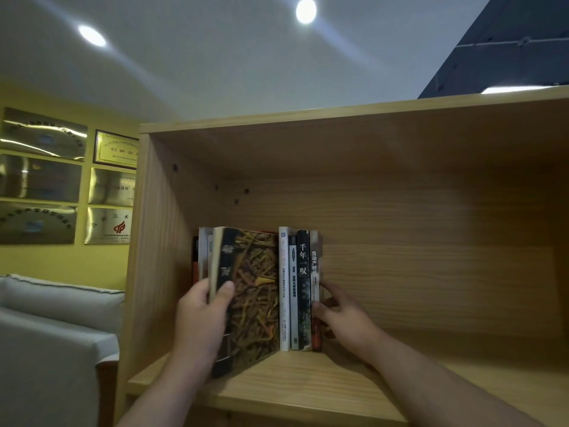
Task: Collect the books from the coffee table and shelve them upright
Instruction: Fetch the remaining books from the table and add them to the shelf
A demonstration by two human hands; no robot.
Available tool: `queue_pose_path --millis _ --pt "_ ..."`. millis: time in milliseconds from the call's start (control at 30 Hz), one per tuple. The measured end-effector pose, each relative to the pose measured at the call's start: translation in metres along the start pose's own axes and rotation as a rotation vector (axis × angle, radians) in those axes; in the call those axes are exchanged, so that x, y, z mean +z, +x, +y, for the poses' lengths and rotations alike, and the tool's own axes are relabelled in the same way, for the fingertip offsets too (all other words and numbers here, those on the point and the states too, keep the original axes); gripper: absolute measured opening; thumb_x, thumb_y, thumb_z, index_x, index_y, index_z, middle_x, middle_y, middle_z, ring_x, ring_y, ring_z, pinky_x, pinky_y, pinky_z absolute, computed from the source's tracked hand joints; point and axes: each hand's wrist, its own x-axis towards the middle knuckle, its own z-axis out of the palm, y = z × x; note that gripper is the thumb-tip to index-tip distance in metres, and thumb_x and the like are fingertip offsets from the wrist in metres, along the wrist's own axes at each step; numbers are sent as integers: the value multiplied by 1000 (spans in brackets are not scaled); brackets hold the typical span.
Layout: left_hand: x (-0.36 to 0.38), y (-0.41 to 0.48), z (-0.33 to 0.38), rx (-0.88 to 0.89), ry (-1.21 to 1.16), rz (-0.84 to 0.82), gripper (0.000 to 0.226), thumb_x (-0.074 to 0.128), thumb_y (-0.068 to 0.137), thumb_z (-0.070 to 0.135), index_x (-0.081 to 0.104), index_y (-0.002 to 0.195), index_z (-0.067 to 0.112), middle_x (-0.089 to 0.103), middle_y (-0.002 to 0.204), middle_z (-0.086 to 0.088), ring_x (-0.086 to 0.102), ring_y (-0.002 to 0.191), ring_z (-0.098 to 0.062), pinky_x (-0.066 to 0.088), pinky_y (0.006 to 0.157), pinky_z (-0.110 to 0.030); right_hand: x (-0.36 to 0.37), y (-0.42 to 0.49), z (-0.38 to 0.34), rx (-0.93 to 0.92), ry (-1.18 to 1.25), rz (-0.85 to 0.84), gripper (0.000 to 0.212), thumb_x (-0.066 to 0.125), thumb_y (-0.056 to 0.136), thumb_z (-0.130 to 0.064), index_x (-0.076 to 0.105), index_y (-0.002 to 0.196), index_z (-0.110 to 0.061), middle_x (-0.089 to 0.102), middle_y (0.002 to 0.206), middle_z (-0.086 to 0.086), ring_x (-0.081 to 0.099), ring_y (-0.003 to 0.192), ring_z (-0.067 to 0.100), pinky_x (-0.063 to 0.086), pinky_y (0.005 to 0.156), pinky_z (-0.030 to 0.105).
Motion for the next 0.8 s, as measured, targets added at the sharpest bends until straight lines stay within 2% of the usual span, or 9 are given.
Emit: queue_pose_path --millis 133,233,267,367,433,500,633,733,800 --pt "-28 -1 -2 -155 -259 30 24 48 102 29 67 107 15 76 96 -16 71 89 -38 56 81 -57 3 0 -1 30 14 -15 46 57 101 -36 45 145 -43 65 118 -9 65 110 14 53 102 40" --pt "-28 -1 -1 -231 -340 -25 28 49 102 31 68 110 13 76 98 -19 71 91 -41 57 77 -55 3 -1 -6 -84 5 126 29 53 101 -39 54 130 -44 65 125 1 65 104 14 58 82 27" --pt "-25 0 1 -245 -363 -48 28 49 102 31 68 110 13 76 98 -19 71 90 -41 57 74 -52 0 -4 -9 -165 -96 219 32 51 103 -33 52 135 -38 63 123 -4 63 103 11 56 82 24" --pt "-15 5 5 -321 -417 -115 30 49 101 33 68 111 11 75 100 -23 71 88 -41 57 73 -51 -13 -18 -24 -595 -672 399 57 55 99 -25 35 152 -31 54 136 -8 56 120 13 54 97 33" --pt "-9 9 8 -382 -434 -183 33 50 100 34 67 112 7 74 99 -25 71 85 -40 57 76 -51 -23 -14 -14 -922 -976 349 72 72 89 -23 36 151 -25 54 146 9 57 127 25 54 100 40" --pt "-3 14 10 -436 -394 -253 37 51 99 36 66 113 5 74 97 -24 72 84 -38 56 80 -52 -38 -13 -5 -1063 -1065 283 72 77 87 -31 41 149 -23 52 149 17 53 134 33 47 106 45" --pt "16 19 13 -482 -263 -418 47 61 90 39 64 119 2 72 103 -24 68 95 -40 51 93 -55 -60 -21 -16 -1187 -1128 214 49 68 95 -38 60 140 -20 53 150 11 46 143 30 34 120 51" --pt "32 18 19 -458 -218 -518 46 64 85 39 66 115 3 71 104 -23 67 96 -37 53 88 -47 -68 -23 -22 -1232 -1108 136 40 70 94 -31 68 130 -15 64 140 8 57 134 24 42 114 50" --pt "40 16 21 -310 -157 -475 29 55 96 37 68 106 14 70 112 -19 67 93 -28 54 79 -35 -77 -26 -23 -1224 -1100 153 37 70 93 -30 71 126 -13 69 133 8 64 126 23 49 108 48"
